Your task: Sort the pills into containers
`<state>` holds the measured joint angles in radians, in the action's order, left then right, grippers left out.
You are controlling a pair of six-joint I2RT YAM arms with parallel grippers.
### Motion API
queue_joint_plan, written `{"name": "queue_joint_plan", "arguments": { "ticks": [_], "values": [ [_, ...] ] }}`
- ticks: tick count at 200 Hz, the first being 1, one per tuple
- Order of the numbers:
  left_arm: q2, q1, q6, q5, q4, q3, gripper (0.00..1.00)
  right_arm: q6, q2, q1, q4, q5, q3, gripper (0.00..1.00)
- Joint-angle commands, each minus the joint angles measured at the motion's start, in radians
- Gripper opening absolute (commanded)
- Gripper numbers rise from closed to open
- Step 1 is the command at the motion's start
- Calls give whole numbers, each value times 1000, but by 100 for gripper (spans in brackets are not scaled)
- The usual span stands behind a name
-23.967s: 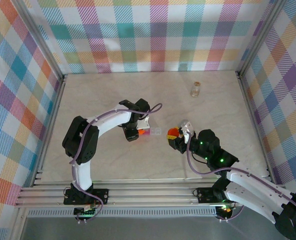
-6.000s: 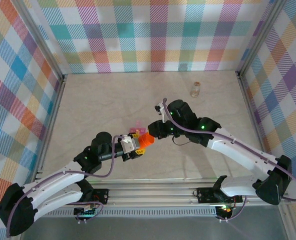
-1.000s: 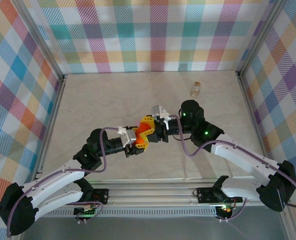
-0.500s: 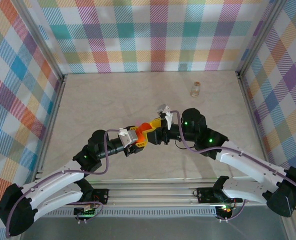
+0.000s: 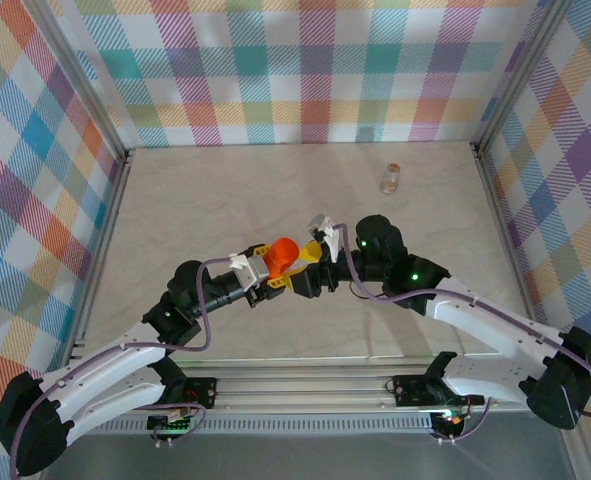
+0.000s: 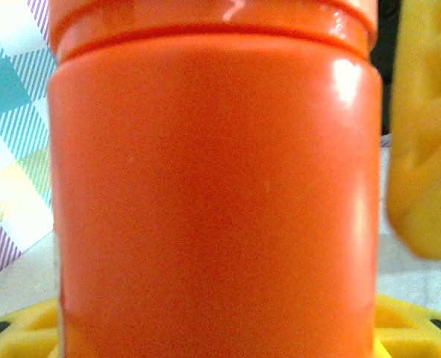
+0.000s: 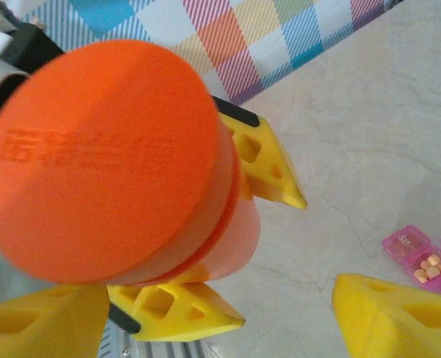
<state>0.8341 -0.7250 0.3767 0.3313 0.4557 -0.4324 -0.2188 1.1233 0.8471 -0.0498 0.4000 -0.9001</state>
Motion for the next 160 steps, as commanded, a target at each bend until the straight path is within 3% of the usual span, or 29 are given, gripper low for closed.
{"name": "queue_joint_plan", "arguments": {
  "ticks": [1, 56, 132, 160],
  "values": [
    [9, 4, -21, 22, 53, -13, 0, 29, 20, 18, 44, -25, -66, 77],
    [30, -1, -22, 26, 54, -15, 0, 55, 61, 51, 49, -75, -131, 72],
    [24, -2, -15, 3, 44, -17, 0, 76, 87, 58, 9, -69, -138, 42],
    [16, -3, -19, -38, 31, -13, 23, 76, 75, 58, 4, -109, -135, 30]
  ]
}}
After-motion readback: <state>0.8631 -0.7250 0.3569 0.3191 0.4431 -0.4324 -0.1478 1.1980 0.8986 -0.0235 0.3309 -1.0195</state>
